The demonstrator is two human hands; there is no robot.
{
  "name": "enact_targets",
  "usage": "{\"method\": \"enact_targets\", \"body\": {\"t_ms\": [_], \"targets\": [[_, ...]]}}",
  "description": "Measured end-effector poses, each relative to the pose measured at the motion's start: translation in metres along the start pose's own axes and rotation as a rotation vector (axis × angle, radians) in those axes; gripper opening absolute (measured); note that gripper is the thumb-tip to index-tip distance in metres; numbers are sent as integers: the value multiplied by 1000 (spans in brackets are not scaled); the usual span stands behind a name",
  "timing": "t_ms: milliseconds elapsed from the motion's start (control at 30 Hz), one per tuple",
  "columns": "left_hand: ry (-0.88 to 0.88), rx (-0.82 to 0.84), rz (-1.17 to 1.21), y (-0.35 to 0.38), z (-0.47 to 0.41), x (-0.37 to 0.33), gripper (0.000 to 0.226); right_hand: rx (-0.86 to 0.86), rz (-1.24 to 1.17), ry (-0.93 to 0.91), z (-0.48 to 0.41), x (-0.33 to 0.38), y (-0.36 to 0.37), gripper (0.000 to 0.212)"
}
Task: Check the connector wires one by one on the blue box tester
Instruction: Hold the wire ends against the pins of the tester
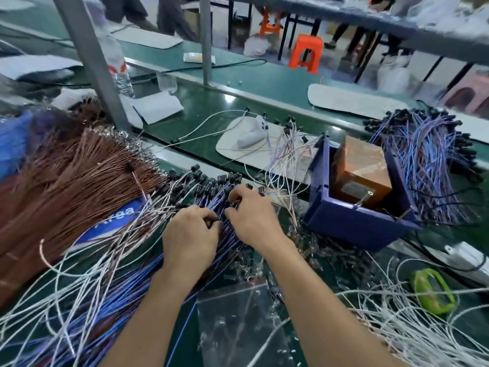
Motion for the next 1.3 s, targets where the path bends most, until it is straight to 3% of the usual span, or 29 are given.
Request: {"method": "enact_targets", "body": {"t_ms": [200,267,300,367,400,467,600,767,933,1067,1133,1300], "targets": [[74,-62,-2,-4,2,-1,3,22,43,-15,4,0,-4,14],[121,-107,76,-8,7,-1,5,10,-152,-47,11,-3,-6,15],[127,-95,168,-11,8,-1,8,26,-359,-79,17,-4,-9,16],[134,5,418,-16,10,-5,15,106,-798,-156,27,-6,-13,12],[156,76,521,-18,11,-10,19,137,-887,-193,33,-5,-14,10],[193,193,639,-20,14,-23,24,100,-861,-228,46,-3,-17,16],[147,522,837,-24,20,-36,22,-174,-1024,-220,85,-20,-34,29],[166,754,726,-34,27,-23,19,-287,-1583,-312,138,-55,-61,17],[159,886,540,-36,32,-19,11,-464,-1850,-343,172,-96,-80,14],[140,742,345,-38,32,-20,20,-545,-1791,-312,191,-122,-90,21],[179,663,336,-40,34,-28,24,-488,-1654,-283,201,-126,-92,29],[410,740,463,-22,52,-78,20,-115,-890,-142,213,-98,-83,36]]}}
Point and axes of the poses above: each hand's wrist, its own z-axis away from the middle knuckle, its own y-axis out of the palm, x = y × z, the point moved 2 cm from there along -z, towards the middle knuckle, and after that the axes turned 14 degrees about x, right-handed, at the moved point
